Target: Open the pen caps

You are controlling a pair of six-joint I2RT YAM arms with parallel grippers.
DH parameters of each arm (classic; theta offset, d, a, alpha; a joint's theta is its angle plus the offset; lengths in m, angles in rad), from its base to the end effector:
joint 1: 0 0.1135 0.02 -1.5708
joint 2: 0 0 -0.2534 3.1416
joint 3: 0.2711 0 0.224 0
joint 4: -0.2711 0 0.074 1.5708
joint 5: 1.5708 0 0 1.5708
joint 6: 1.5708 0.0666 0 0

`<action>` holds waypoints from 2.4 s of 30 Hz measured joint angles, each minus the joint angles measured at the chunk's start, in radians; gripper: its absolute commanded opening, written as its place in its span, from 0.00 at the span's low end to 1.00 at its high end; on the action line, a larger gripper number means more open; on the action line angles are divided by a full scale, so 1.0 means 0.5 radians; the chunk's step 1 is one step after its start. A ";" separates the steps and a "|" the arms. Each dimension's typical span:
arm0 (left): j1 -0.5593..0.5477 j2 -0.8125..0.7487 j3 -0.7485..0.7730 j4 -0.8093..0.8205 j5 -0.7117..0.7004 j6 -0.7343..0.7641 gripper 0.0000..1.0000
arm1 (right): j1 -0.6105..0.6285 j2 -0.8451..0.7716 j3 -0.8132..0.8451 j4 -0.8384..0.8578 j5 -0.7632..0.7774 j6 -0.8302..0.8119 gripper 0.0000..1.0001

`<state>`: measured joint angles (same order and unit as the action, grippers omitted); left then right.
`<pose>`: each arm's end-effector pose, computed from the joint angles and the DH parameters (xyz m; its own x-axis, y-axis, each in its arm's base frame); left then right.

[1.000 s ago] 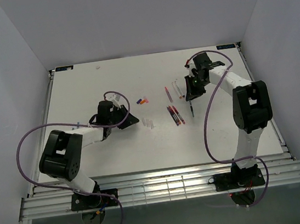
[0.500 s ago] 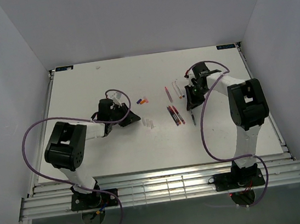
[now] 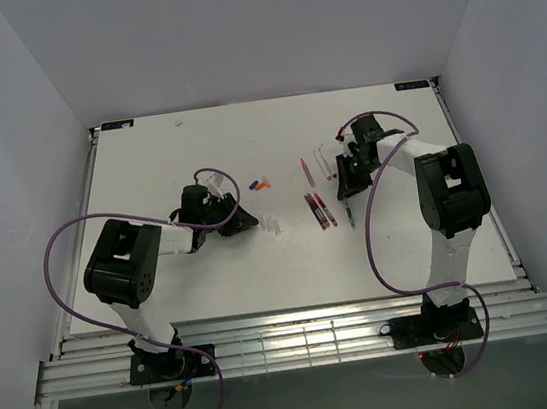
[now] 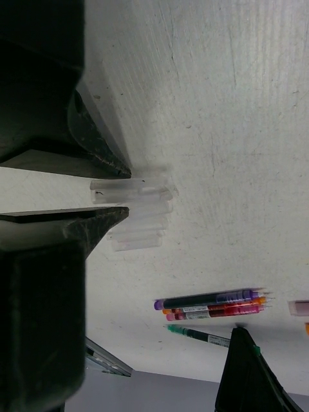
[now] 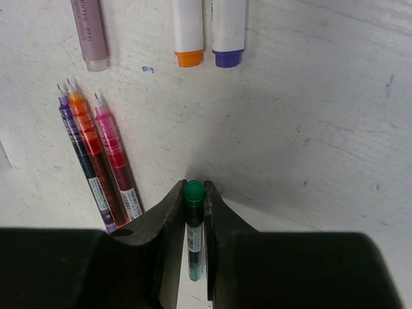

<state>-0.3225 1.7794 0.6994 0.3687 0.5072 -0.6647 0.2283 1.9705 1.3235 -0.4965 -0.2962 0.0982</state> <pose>0.3001 -0.1344 0.1130 -0.8735 -0.2766 -0.4007 0.1108 0.6884 -0.7168 0.3697 0.1058 0.1394 -0.9150 -0.1163 -0.3864 -0.2458 0.9201 0.3050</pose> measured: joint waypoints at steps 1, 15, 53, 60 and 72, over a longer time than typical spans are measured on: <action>0.000 0.000 -0.004 0.005 0.005 -0.003 0.36 | 0.000 0.000 -0.005 0.008 -0.005 0.002 0.20; 0.016 -0.001 -0.007 0.024 0.012 -0.019 0.39 | 0.000 0.001 -0.027 0.117 -0.119 0.011 0.30; 1.059 -0.607 0.499 -1.352 -0.668 0.980 0.47 | 0.552 -1.292 -1.187 0.678 -0.330 0.231 0.39; 1.099 -0.393 0.514 -1.438 -0.816 1.115 0.48 | 0.552 -1.423 -1.254 0.773 -0.360 0.208 0.40; 1.107 -0.257 0.537 -1.408 -0.998 1.160 0.49 | 0.552 -1.442 -1.355 0.845 -0.372 0.207 0.41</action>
<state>0.2310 1.6508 0.9680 -0.3355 0.0082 -0.0849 0.5045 1.2495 0.6460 -0.0742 -0.4820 0.2016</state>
